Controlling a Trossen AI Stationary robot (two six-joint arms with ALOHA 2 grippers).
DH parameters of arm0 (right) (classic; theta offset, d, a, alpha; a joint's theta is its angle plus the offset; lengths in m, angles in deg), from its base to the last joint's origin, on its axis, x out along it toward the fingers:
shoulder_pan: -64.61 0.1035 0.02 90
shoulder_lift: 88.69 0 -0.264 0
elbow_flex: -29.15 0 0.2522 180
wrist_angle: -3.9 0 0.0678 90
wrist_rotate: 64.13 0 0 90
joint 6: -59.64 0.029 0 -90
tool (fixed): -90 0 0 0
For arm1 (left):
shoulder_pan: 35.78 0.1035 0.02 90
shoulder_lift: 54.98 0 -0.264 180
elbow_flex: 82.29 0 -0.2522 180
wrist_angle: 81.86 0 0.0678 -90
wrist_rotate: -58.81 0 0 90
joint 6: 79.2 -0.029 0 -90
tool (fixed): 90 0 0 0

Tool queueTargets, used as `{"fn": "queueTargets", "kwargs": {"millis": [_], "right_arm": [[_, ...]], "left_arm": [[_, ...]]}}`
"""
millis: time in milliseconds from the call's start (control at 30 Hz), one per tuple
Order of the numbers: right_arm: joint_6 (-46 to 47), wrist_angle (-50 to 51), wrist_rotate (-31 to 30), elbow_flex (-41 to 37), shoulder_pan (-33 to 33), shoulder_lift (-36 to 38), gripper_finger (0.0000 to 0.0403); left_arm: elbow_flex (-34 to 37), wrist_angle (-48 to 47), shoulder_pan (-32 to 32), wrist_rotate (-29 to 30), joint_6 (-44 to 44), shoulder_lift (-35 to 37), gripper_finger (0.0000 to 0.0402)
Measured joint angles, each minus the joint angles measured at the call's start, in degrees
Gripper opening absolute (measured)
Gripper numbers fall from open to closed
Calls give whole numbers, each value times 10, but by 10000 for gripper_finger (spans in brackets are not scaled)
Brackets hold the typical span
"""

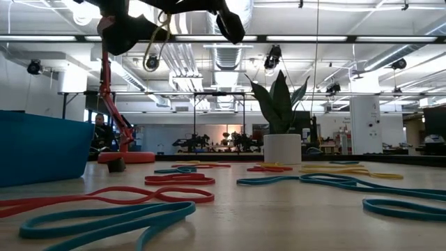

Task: Pick and place rubber bands into bin
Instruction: Put the yellow rubber band into the blue bin

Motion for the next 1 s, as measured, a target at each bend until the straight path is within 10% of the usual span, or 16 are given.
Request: {"fn": "queueTargets", "kwargs": {"millis": [233, 500, 1000], "right_arm": [[3, -3, 10, 0, -4, 0, 9], [33, -2, 15, 0, -6, 1, 9], [9, 160, 107, 0, -1, 24, 166]], "left_arm": [[0, 1, 6, -15, -41, 0, 184], [0, -6, 9, -21, -92, 0, 15], [-42, -304, 3, -62, -47, 88, 0]]}}
